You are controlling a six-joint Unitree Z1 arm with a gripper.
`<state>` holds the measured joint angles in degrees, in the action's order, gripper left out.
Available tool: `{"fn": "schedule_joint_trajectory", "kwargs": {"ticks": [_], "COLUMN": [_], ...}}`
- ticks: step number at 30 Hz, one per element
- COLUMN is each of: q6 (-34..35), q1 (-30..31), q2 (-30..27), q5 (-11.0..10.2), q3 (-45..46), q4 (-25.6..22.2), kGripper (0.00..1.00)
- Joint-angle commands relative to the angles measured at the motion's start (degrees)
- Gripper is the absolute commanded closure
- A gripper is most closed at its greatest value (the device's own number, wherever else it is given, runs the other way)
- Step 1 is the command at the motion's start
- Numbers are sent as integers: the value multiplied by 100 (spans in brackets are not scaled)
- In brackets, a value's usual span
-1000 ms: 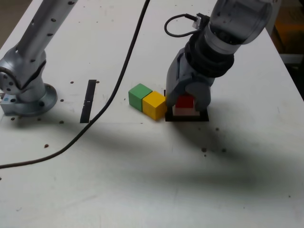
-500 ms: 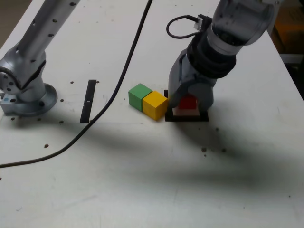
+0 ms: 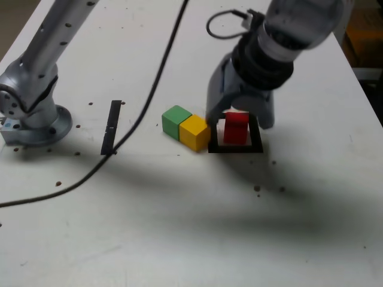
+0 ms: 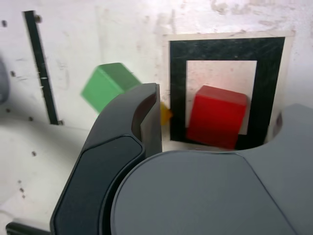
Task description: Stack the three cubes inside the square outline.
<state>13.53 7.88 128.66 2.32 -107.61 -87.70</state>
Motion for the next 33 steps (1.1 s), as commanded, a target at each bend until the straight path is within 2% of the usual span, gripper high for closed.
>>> {"fn": "schedule_joint_trajectory", "kwargs": {"ticks": [1,4,7,10,17,23,27,30,33], "q6": [73,380,676,904,1523,2549,3045,3162,3197], "q1": [36,134,179,208,282,173,161,161,161], "q2": [-175,-547,-822,-911,-966,-1238,-1367,-1430,-1504], "q5": [2,133,502,775,1012,1079,895,746,720], "q3": [-32,65,325,486,709,1077,1229,1419,1670], "q4": [-119,-344,-406,-397,-382,-373,-253,42,379], "kGripper": [3,2,1,0,0,0,1,2,2]}}
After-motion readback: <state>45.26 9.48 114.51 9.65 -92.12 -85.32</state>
